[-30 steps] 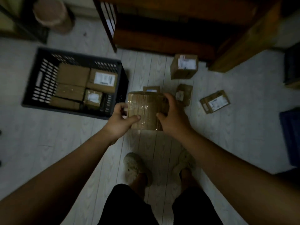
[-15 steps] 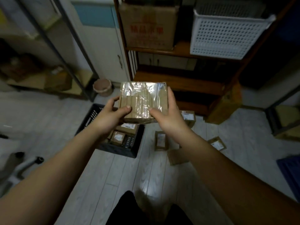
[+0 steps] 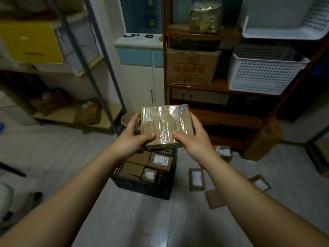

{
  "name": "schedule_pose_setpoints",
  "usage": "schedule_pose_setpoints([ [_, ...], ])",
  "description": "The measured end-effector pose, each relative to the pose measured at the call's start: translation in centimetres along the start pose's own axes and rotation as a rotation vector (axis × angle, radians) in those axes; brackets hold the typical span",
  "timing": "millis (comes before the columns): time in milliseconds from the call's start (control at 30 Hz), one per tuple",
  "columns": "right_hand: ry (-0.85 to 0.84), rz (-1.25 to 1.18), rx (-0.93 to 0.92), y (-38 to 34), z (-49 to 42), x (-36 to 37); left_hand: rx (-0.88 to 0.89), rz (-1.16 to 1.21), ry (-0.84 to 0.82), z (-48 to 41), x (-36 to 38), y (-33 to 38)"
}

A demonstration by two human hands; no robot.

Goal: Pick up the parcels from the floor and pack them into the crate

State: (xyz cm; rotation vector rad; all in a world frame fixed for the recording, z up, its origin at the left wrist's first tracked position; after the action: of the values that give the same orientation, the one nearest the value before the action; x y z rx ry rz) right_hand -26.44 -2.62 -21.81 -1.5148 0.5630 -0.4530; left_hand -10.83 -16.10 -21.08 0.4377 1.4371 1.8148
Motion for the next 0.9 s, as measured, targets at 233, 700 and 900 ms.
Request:
schedule_pose_setpoints([
  [233,0.062,-0.035,0.022,-0.3,-1.7,7.5,-0.057,0.157,0.005,-2.3,-7.8,-0.6],
  [700,0.159,-0.229,0.092,1.2,-13.2,12.0,-0.156,0.195,0.126,-11.7,-10.1,2.3],
  [900,0.082,-0.127,0.046,2.0,-17.2,11.4,-0.157,-0.027,-0.021,-16.4,-11.5,4.6],
])
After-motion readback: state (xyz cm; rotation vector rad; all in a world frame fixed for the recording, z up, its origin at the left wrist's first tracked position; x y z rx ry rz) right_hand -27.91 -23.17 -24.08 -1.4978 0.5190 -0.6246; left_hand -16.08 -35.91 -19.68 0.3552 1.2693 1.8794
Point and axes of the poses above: each hand's wrist, its own z-axis away from the middle knuckle, its own x-axis out of the palm, y = z × x, the point moved 1 cm from there along -z, towards the middle knuckle, and after that the axes turned 5 degrees about -x, right-handed, at the moved point
